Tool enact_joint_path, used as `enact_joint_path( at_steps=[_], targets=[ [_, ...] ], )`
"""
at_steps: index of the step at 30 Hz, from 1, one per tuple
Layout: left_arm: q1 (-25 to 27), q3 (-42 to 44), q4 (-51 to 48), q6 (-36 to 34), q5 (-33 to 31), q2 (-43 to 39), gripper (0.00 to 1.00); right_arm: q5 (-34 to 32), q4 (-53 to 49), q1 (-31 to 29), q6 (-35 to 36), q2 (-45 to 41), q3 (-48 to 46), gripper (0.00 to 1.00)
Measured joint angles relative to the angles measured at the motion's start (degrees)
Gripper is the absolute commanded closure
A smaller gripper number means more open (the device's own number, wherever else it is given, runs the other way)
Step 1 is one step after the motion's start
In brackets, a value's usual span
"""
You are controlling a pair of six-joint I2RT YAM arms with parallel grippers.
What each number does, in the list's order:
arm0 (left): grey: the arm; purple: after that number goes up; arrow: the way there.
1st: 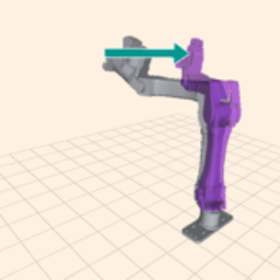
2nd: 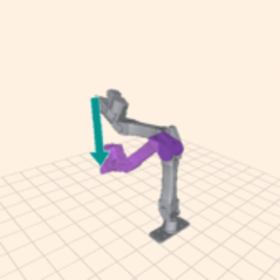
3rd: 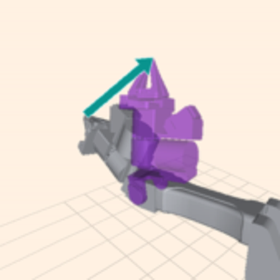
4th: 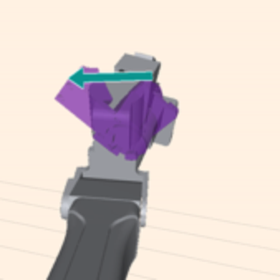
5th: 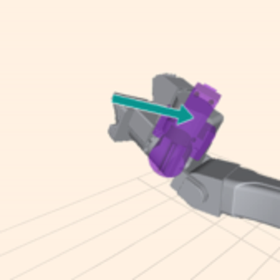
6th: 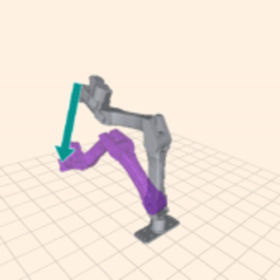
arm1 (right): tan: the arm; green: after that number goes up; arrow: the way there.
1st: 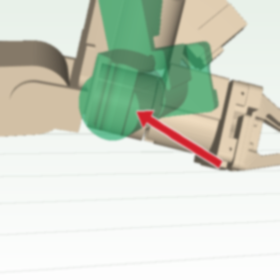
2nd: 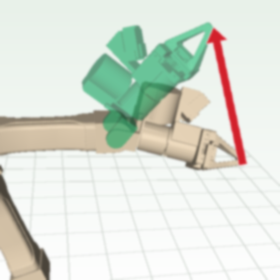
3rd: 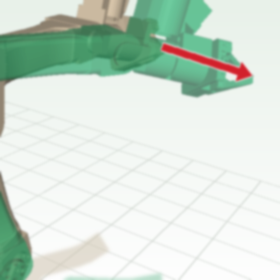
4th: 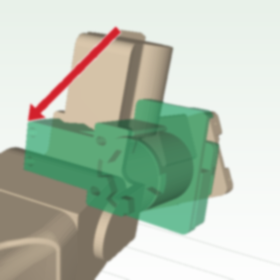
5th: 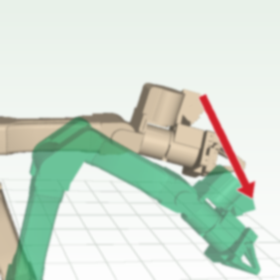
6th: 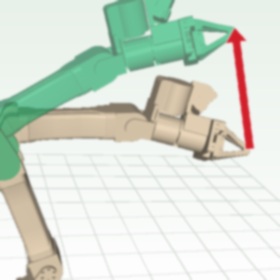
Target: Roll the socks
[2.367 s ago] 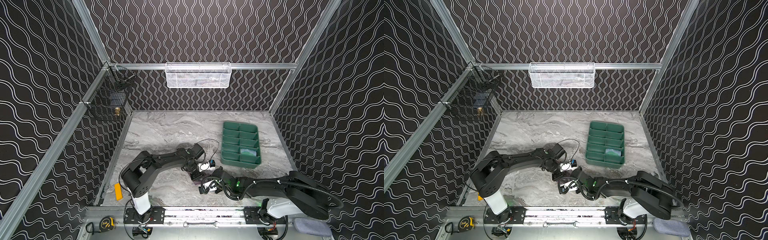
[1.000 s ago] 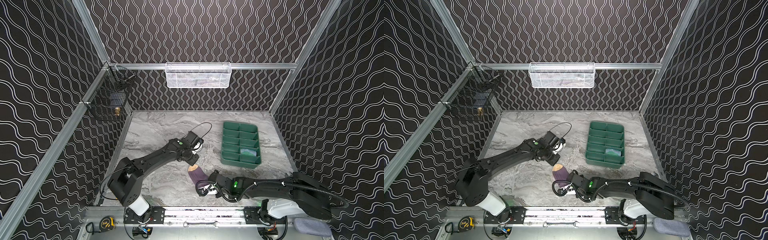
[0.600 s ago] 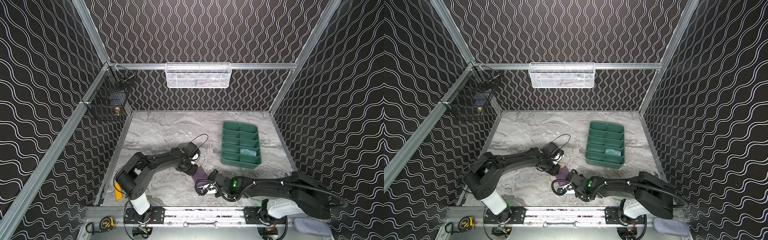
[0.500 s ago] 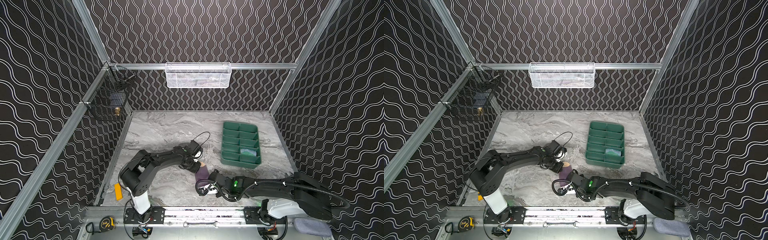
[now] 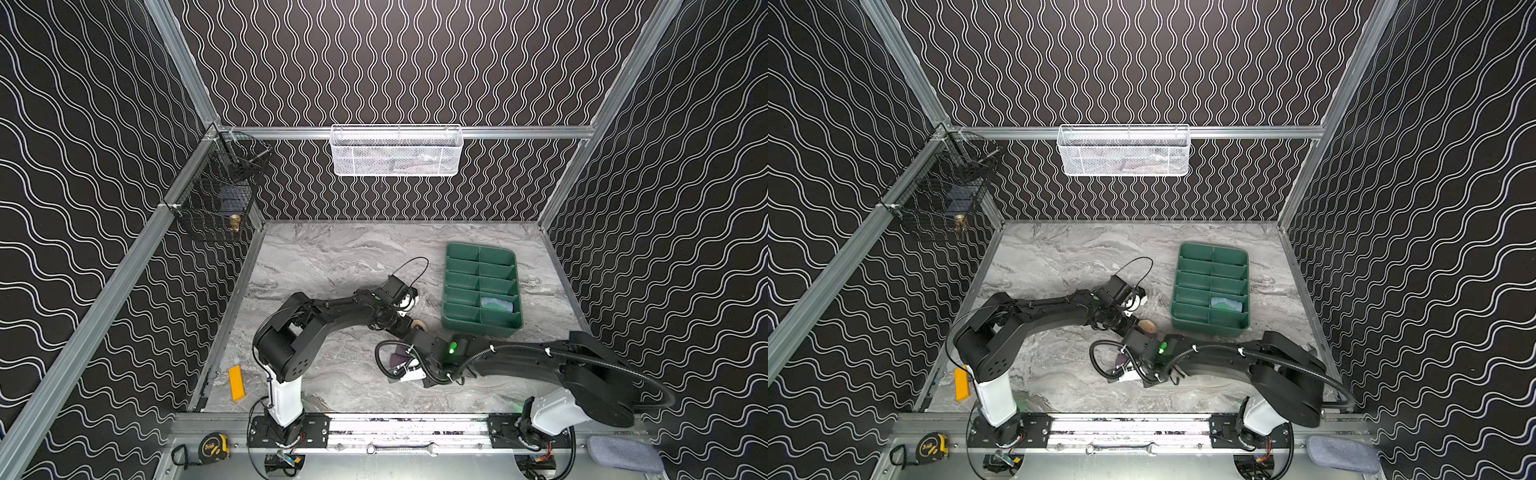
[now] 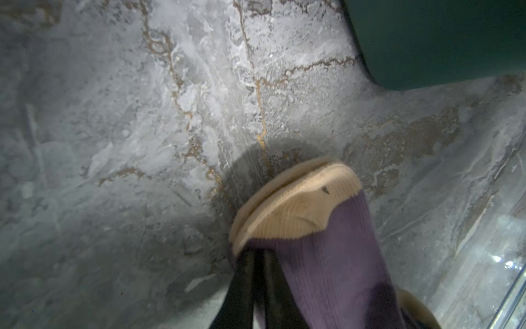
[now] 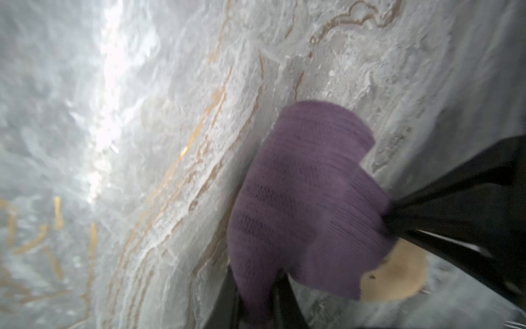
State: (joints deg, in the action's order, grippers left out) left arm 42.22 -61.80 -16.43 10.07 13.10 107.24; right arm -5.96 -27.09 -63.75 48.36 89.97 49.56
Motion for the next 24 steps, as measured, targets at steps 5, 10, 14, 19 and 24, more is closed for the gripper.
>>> enact_joint_path(
  at_steps=[5,10,14,19,24],
  targets=[
    [-0.15,0.35,-0.81,-1.6,-0.61,-1.57,0.67,5.18,-4.81,1.9,-3.3,2.84,3.23,1.0],
    [-0.33,-1.95,-7.82,-4.76,-2.49,-2.82,0.53,7.61,-5.95,2.95,-5.31,4.59,4.09,1.0],
    [-0.52,-4.61,-10.82,-7.39,-1.66,-2.67,0.47,8.61,-6.71,3.56,-5.68,5.79,4.72,1.0],
    [-0.52,-7.43,-13.86,-9.92,0.72,-3.37,0.43,8.96,-8.61,3.85,-6.01,7.39,6.54,1.0],
    [-1.6,-9.44,-15.69,-12.11,0.24,-10.08,0.32,9.01,-10.67,3.91,-7.08,8.9,8.35,1.0]
  ],
)
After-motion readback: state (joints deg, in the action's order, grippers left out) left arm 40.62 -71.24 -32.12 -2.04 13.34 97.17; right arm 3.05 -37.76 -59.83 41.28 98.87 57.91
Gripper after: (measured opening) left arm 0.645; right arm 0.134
